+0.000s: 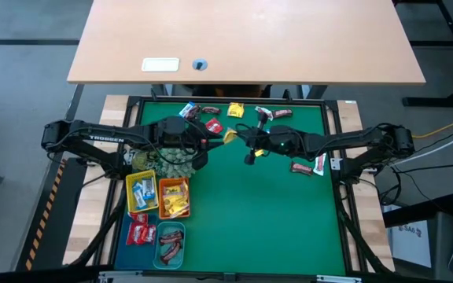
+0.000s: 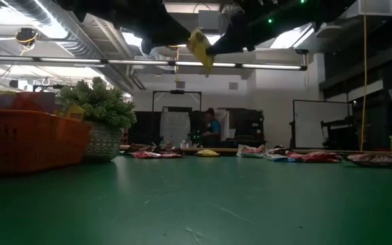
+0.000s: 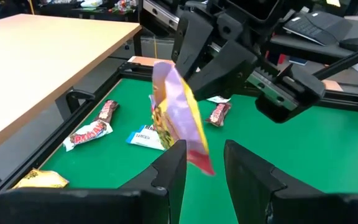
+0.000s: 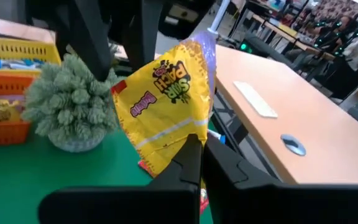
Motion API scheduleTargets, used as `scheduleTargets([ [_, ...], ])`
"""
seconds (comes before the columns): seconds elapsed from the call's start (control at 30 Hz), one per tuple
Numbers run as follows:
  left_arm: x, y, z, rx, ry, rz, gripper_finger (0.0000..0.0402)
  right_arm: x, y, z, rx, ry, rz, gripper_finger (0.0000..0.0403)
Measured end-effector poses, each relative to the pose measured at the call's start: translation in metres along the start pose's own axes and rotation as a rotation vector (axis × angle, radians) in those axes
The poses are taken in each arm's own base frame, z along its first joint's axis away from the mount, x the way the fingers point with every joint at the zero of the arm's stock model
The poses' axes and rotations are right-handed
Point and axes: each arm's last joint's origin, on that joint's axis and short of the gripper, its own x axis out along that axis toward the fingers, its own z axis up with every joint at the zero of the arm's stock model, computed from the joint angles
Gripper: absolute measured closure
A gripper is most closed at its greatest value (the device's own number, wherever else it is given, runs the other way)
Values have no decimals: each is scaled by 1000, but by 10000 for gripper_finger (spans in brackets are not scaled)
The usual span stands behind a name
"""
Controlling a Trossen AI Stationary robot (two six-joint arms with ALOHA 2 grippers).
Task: Sort candy
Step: Put the yellow candy into the orange basket
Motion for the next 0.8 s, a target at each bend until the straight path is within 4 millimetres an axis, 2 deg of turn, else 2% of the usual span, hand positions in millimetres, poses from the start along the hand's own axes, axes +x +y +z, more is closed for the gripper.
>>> scheduleTargets([
  [0.23,0,0,0,0,0,-6,298,0,2,4,13,-60,82,393],
  [0.63,0,0,0,0,0,-3,300,0,1,6,43,-77,80,393],
  [0.8,0,0,0,0,0,-3,327,0,1,6,44,-78,84,393],
])
